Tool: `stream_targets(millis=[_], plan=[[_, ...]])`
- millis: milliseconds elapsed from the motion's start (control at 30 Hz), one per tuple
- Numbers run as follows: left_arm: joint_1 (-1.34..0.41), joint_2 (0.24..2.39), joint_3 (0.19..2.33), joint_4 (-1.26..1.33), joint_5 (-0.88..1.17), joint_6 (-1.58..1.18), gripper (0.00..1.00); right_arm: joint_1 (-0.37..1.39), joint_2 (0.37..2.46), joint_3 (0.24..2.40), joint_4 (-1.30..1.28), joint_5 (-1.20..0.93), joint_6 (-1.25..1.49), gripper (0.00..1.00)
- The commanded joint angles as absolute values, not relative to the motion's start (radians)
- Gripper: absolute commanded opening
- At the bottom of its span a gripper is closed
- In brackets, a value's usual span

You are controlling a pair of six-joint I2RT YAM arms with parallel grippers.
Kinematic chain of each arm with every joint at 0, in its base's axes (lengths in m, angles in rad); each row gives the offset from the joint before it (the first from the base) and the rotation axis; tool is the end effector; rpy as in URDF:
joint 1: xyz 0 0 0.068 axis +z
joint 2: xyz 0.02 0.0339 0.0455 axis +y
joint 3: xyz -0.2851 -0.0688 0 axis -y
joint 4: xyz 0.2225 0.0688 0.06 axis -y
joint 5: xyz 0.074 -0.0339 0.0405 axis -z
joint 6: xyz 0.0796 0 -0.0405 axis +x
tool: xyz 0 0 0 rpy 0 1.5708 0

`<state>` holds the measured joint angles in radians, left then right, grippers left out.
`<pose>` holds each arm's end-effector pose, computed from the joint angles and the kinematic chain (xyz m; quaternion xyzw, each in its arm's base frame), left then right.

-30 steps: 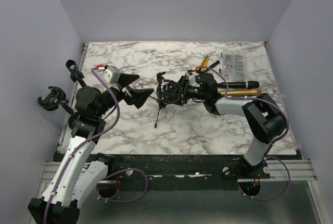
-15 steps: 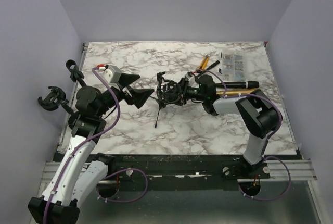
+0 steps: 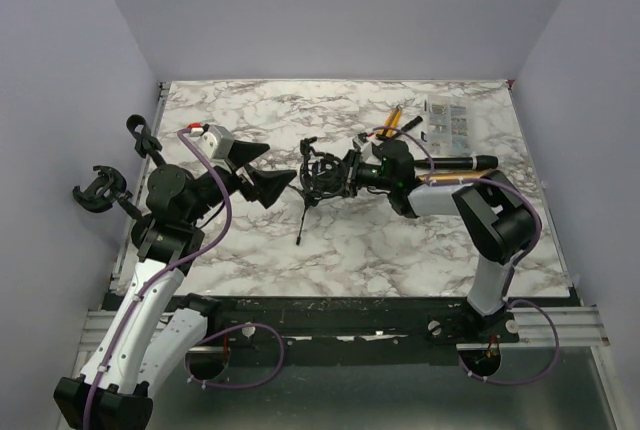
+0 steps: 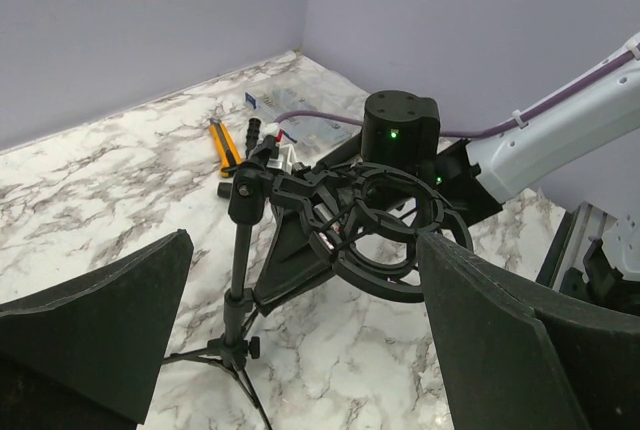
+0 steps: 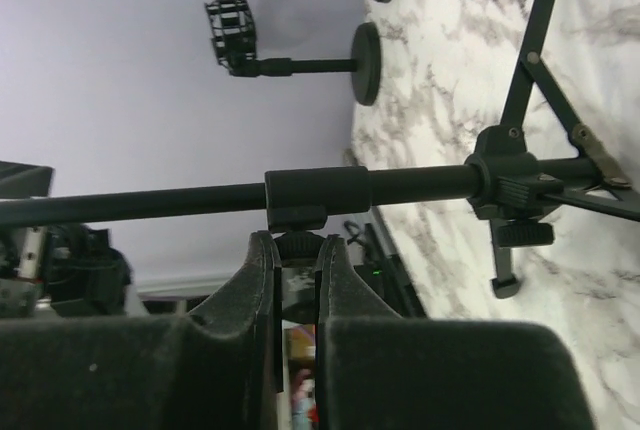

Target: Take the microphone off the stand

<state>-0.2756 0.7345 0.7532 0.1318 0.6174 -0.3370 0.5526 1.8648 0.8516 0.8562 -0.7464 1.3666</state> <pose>0.1482 -0.0898 0.3896 0.2112 0.6279 -0.4067 0.6291 0.3139 0.2571 0.2086 0.0628 0.7439 0.6544 0.1200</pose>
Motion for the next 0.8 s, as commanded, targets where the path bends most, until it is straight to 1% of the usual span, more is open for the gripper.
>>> stream_targets(millis=[0,133,267,400,533,567,600,633,667,700,767], plan=[[-0.279,0.735,0.746,0.146,0.627,-0.341,0.97,0.556,1.797,0.921,0.553,-0.657,1.085,0.0],[-0.279,0.738,0.746,0.15,0.63,-0.345,0.97,0.559,1.738,0.95,0.368,-0.55,0.9,0.0],[-0.279,0.741,0.744,0.152,0.63,-0.347,0.97,0.607,1.684,1.017,0.143,-0.337,0.667,0.0],[-0.279,0.747,0.744,0.153,0.63,-0.347,0.97,0.647,1.65,1.043,0.065,-0.202,0.541,0.0],[-0.279,0.754,0.744,0.153,0.632,-0.347,0.97,0.652,1.627,1.052,0.041,-0.18,0.496,0.0],[-0.279,0.756,0.744,0.152,0.632,-0.347,0.97,0.652,1.621,1.052,0.041,-0.187,0.494,0.03],[-0.279,0.758,0.744,0.152,0.632,-0.348,0.97,0.652,1.615,1.052,0.041,-0.199,0.496,0.18],[-0.279,0.76,0.744,0.152,0.632,-0.348,0.97,0.652,1.61,1.052,0.041,-0.211,0.502,0.34],[-0.279,0.762,0.744,0.152,0.632,-0.348,0.97,0.652,1.601,1.049,0.044,-0.221,0.514,0.46],[-0.278,0.765,0.744,0.152,0.632,-0.346,0.97,0.652,1.594,1.044,0.049,-0.229,0.524,0.55],[-0.279,0.764,0.744,0.15,0.631,-0.345,0.97,0.652,1.574,1.031,0.052,-0.238,0.546,0.66]])
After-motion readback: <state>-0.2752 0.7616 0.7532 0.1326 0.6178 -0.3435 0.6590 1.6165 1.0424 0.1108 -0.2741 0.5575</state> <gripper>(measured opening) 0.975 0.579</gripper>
